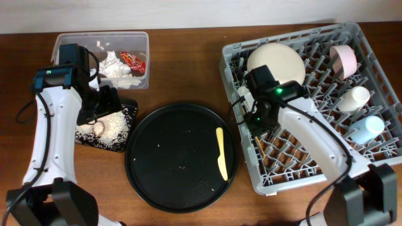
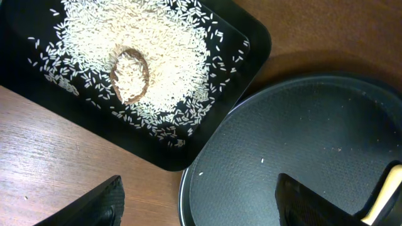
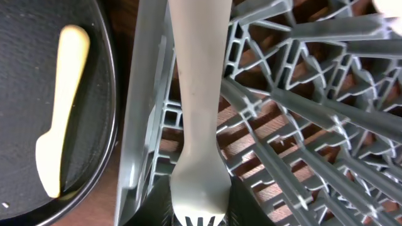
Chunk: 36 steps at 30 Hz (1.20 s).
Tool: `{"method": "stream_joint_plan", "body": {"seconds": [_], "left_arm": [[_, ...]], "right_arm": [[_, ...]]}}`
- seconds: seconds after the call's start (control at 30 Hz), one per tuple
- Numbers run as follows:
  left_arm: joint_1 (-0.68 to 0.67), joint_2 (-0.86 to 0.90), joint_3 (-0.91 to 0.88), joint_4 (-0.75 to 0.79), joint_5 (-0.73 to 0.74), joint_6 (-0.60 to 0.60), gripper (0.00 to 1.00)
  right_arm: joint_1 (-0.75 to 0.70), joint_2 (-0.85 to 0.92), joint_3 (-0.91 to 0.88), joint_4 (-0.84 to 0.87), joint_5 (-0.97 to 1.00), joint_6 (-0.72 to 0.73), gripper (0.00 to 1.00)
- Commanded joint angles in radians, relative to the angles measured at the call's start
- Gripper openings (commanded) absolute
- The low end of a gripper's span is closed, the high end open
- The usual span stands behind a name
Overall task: Sort waste into correct bins and load items into the dishwasher rack
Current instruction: 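Carry the white spoon with the right gripper into the rack's left edge, then return the right gripper to the round tray and grasp the yellow fork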
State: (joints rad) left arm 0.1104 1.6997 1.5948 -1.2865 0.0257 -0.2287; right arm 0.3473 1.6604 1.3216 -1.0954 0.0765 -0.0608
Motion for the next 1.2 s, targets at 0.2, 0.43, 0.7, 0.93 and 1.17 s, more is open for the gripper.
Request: {"method": "stream_joint_plan", "body": {"seconds": [0.2,0.43,0.7,0.93,1.17], "left_arm": [[-0.001,-0.017,0.010,-0.002,0.003,-0.002,0.77],[-0.001,-0.017,0.010,-0.002,0.003,-0.002,0.77],[-0.001,-0.017,0.010,-0.005,0.003,-0.002,0.77],[-0.001,-0.017,0.010,-0.005,0.002,-0.002,0.77],[-0.001,-0.017,0.010,-0.006,0.003,-0.002,0.77]], "right_arm": [[-0.007,0.021,0.064,-0.009,-0.017,0.093,0.50],[0.235,0.069,0.076,-0.024,-0.147,0.397,0.54],[0.271,0.379,0.037,0.084,-0.161,0.620,0.53],[0.300,0.407,-0.043,0.217,-0.163,0.620,0.33],[0.300,0.407,-0.042,0.217,-0.163,0.620,0.09]]}}
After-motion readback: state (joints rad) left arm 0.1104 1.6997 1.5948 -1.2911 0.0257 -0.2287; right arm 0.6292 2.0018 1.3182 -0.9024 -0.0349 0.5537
